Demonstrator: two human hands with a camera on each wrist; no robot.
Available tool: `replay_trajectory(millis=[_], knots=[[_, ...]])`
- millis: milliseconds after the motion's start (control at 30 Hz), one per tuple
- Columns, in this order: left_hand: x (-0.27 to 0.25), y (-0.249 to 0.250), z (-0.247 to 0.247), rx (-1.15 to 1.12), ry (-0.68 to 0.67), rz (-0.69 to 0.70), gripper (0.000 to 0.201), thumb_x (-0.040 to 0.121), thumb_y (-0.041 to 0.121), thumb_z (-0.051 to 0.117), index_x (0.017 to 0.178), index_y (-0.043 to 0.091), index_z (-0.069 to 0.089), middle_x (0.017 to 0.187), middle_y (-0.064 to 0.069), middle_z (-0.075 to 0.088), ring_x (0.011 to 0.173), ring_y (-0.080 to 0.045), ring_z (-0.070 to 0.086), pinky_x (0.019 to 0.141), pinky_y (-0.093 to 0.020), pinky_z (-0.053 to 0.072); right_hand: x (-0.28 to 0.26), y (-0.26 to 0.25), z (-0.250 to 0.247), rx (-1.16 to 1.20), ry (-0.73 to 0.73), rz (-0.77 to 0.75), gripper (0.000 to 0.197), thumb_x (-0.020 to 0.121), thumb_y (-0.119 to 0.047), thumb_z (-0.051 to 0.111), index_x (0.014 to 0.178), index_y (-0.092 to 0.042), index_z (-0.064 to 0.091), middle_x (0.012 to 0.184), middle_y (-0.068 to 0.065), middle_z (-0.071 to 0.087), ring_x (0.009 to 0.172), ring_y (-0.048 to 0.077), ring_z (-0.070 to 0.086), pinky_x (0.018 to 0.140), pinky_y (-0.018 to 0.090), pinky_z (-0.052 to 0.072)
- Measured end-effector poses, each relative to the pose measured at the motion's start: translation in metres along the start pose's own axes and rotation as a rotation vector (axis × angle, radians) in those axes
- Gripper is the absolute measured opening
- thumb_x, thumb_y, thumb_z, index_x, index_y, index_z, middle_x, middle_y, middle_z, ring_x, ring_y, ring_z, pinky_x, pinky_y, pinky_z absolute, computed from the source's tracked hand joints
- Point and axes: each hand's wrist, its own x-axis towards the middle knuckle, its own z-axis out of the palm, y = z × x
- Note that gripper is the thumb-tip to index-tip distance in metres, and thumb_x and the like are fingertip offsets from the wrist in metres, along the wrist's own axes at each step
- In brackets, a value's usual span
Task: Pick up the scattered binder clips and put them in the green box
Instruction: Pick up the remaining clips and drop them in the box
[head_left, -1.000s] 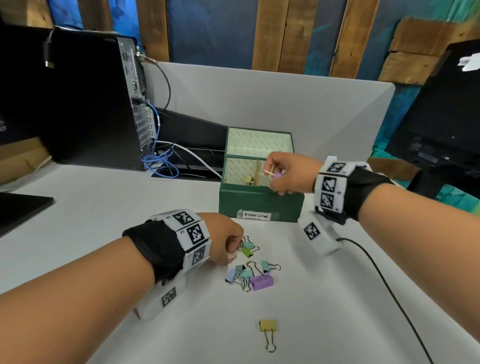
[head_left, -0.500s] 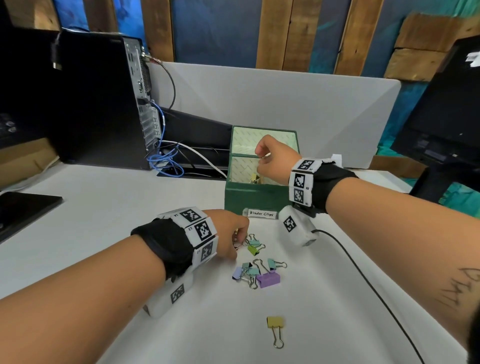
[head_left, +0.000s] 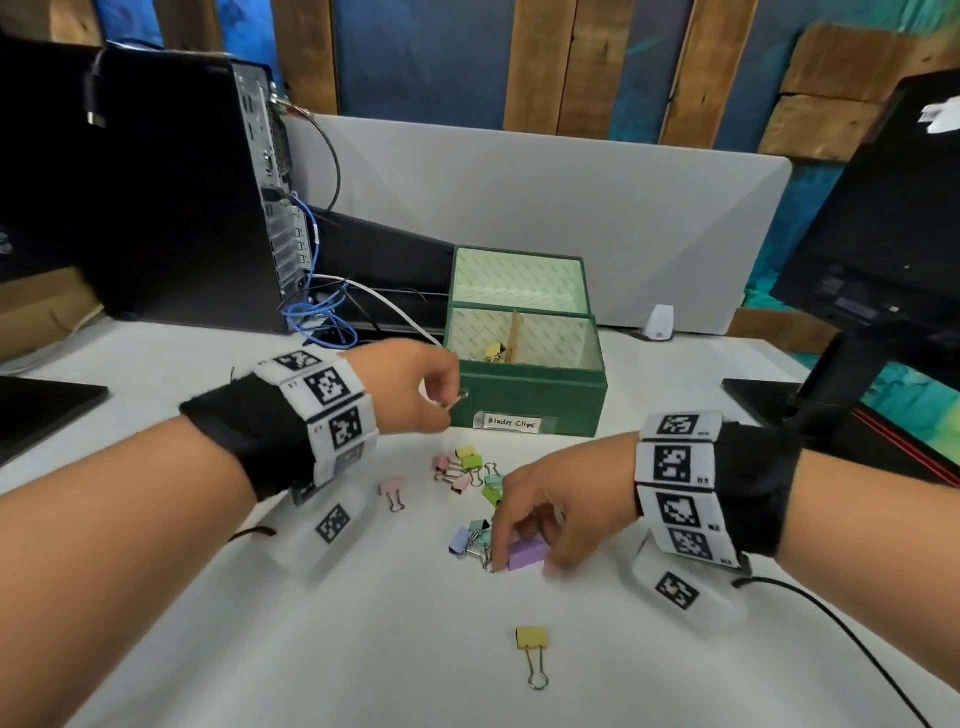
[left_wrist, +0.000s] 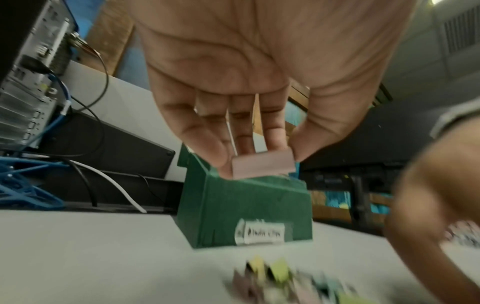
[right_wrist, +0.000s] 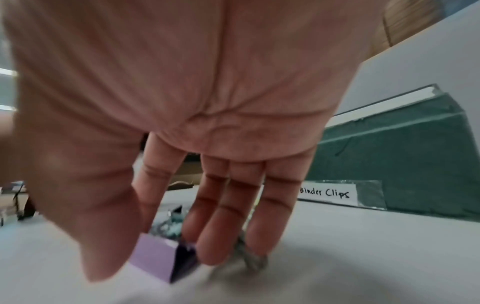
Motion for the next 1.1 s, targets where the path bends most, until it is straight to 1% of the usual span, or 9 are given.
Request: replay_trajectory(millis=[200, 367, 500, 600, 700, 800, 867, 933, 1100], knots=[[0.021, -0.008, -0.023, -0.201, 0.214, -0.021, 0.017, 0.079, 0.019, 0.068, 0.094, 0.020, 0.061, 0.085, 0.013, 0.057, 0.073, -0.005, 0.056, 0.071, -0.016, 0.046, 0.008, 0.005, 0.007, -0.017, 0.086, 0.016, 0.032, 0.080, -0.021, 0.069, 0.110, -0.028, 0.061, 0.105, -0.005, 0.046, 0.079, 0.005, 0.045, 0.072, 0.015, 0.039], [0.037, -0.004, -0.020, -0.331, 0.329, -0.042, 0.014, 0.080, 0.021, 0.070, 0.090, 0.019, 0.059, 0.089, 0.006, 0.061, 0.071, -0.006, 0.057, 0.057, -0.017, 0.047, 0.006, 0.012, 0.011, 0.014, 0.110, 0.049, 0.022, 0.080, -0.021, 0.069, 0.099, -0.026, 0.060, 0.101, -0.005, 0.044, 0.086, 0.012, 0.046, 0.081, 0.027, 0.043], [0.054, 0.000, -0.014, -0.325, 0.346, -0.049, 0.015, 0.079, 0.023, 0.070, 0.089, 0.019, 0.060, 0.095, -0.001, 0.064, 0.086, -0.020, 0.063, 0.076, -0.034, 0.056, -0.007, 0.021, -0.003, 0.195, 0.138, 0.046, 0.022, 0.080, -0.012, 0.064, 0.082, -0.032, 0.055, 0.095, -0.008, 0.051, 0.070, 0.006, 0.045, 0.071, 0.022, 0.042], [0.065, 0.002, -0.006, -0.236, 0.303, -0.052, 0.018, 0.080, 0.024, 0.069, 0.096, 0.019, 0.061, 0.097, 0.004, 0.057, 0.089, -0.017, 0.058, 0.078, -0.029, 0.048, -0.018, 0.029, -0.022, 0.407, 0.234, -0.015, 0.031, 0.075, -0.008, 0.061, 0.074, -0.039, 0.056, 0.084, -0.013, 0.055, 0.076, 0.010, 0.051, 0.080, 0.036, 0.048], [0.072, -0.002, 0.001, -0.172, 0.252, -0.068, 0.025, 0.082, 0.027, 0.067, 0.105, 0.023, 0.060, 0.115, 0.003, 0.054, 0.103, -0.016, 0.058, 0.085, -0.030, 0.047, -0.025, 0.039, -0.041, 0.562, 0.422, 0.008, 0.032, 0.072, -0.008, 0.063, 0.074, -0.039, 0.060, 0.087, 0.001, 0.057, 0.086, 0.024, 0.054, 0.082, 0.044, 0.049], [0.066, -0.009, 0.003, -0.194, 0.237, -0.090, 0.025, 0.084, 0.031, 0.064, 0.107, 0.023, 0.059, 0.116, 0.004, 0.054, 0.105, -0.015, 0.057, 0.089, -0.031, 0.047, -0.028, 0.049, -0.059, 0.619, 0.611, 0.048, 0.035, 0.076, -0.002, 0.062, 0.080, -0.037, 0.059, 0.088, 0.004, 0.063, 0.077, 0.020, 0.058, 0.072, 0.035, 0.048], [0.055, -0.014, 0.002, -0.194, 0.238, -0.100, 0.022, 0.085, 0.032, 0.063, 0.105, 0.023, 0.060, 0.107, 0.008, 0.055, 0.098, -0.012, 0.057, 0.084, -0.028, 0.047, -0.026, 0.052, -0.068, 0.644, 0.726, 0.077, 0.035, 0.079, 0.002, 0.061, 0.087, -0.032, 0.056, 0.086, 0.003, 0.067, 0.065, 0.013, 0.055, 0.063, 0.027, 0.046], [0.040, -0.019, 0.000, -0.178, 0.204, -0.127, 0.019, 0.085, 0.032, 0.063, 0.102, 0.023, 0.062, 0.099, 0.008, 0.060, 0.089, -0.013, 0.059, 0.074, -0.022, 0.047, -0.017, 0.054, -0.074, 0.646, 0.842, 0.107, 0.033, 0.080, 0.000, 0.062, 0.088, -0.030, 0.053, 0.081, 0.000, 0.067, 0.064, 0.013, 0.057, 0.064, 0.026, 0.050], [0.004, -0.024, 0.010, 0.063, -0.229, -0.303, 0.025, 0.079, 0.038, 0.066, 0.102, 0.029, 0.060, 0.086, 0.005, 0.063, 0.061, -0.007, 0.052, 0.059, -0.019, 0.042, 0.016, 0.057, -0.090, 0.588, 1.106, 0.211, 0.024, 0.081, -0.011, 0.065, 0.092, -0.029, 0.053, 0.081, 0.003, 0.062, 0.069, 0.018, 0.060, 0.072, 0.034, 0.053]])
